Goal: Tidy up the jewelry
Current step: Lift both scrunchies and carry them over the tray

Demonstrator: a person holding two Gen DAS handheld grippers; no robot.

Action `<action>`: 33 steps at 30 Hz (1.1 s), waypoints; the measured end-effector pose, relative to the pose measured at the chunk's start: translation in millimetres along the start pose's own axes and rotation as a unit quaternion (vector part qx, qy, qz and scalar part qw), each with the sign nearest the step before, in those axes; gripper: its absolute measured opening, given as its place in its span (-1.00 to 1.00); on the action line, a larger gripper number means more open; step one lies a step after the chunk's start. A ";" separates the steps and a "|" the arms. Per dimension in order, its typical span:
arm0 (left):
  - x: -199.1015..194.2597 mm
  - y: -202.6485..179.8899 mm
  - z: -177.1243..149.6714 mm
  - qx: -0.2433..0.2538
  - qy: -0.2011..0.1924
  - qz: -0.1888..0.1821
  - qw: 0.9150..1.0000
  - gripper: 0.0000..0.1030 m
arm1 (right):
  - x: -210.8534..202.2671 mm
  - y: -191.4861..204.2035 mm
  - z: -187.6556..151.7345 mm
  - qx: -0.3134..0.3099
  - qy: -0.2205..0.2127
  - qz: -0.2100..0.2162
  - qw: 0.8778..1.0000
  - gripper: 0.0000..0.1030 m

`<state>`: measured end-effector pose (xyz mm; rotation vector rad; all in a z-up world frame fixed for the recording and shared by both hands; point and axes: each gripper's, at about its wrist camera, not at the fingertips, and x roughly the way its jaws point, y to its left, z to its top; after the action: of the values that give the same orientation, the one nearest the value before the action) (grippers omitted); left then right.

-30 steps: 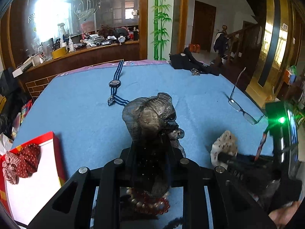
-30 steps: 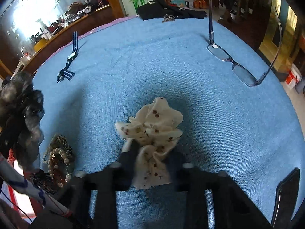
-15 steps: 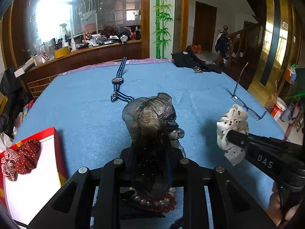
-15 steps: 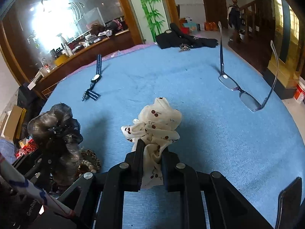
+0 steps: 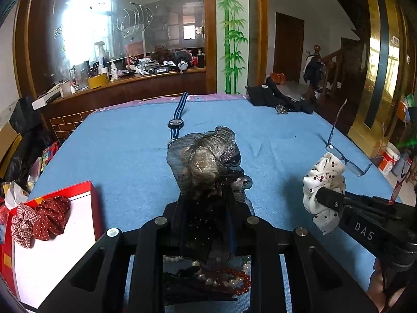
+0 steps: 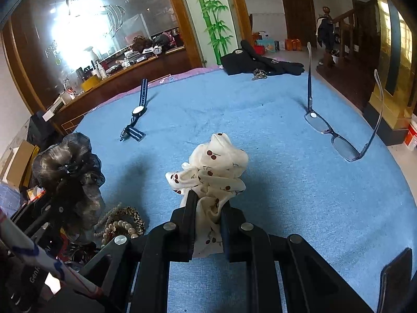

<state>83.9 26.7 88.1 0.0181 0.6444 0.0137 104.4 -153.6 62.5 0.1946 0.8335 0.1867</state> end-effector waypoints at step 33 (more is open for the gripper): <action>-114.4 238.0 -87.3 -0.161 0.044 0.110 0.980 -0.47 | -24.7 221.9 -44.9 -0.143 0.077 0.149 0.976 -0.65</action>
<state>-61.7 263.6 92.0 -0.2254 0.7206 0.3349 35.1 59.2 104.7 0.0335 0.9184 0.6056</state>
